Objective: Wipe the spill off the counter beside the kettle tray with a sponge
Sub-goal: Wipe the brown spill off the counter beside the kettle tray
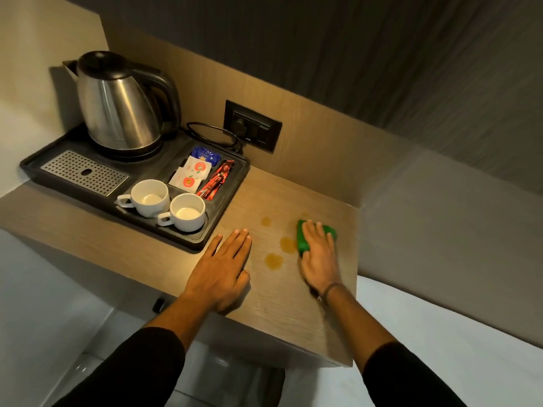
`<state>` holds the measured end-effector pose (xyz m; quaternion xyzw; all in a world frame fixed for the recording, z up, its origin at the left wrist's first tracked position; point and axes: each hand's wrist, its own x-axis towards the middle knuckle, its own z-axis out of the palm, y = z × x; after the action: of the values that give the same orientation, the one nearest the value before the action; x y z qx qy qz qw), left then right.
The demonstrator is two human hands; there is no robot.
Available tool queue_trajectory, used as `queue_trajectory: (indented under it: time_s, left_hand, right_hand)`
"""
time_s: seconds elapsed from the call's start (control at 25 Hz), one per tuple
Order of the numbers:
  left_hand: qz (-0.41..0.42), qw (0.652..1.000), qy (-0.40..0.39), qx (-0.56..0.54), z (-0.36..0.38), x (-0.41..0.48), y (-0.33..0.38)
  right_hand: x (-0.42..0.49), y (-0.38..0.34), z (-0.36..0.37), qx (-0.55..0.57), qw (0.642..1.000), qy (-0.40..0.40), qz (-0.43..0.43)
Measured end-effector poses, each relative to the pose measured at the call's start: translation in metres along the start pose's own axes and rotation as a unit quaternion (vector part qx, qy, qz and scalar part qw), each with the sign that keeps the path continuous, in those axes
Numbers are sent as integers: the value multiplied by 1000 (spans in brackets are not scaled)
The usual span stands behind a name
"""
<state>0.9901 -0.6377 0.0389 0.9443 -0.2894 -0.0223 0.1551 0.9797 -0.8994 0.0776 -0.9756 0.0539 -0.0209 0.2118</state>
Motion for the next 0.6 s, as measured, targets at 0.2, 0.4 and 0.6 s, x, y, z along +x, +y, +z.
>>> queue_trajectory:
  time_s: [0.2, 0.4, 0.6]
  left_hand:
    - [0, 1000, 5, -1, 2, 1, -1]
    - [-6, 1000, 6, -13, 4, 2, -1]
    - [-8, 1000, 11, -12, 4, 1, 0]
  right_hand:
    - [-47, 57, -13, 13, 996, -34, -77]
    - [78, 1, -16, -5, 998, 19, 60]
    - [23, -22, 17, 27, 988, -64, -138]
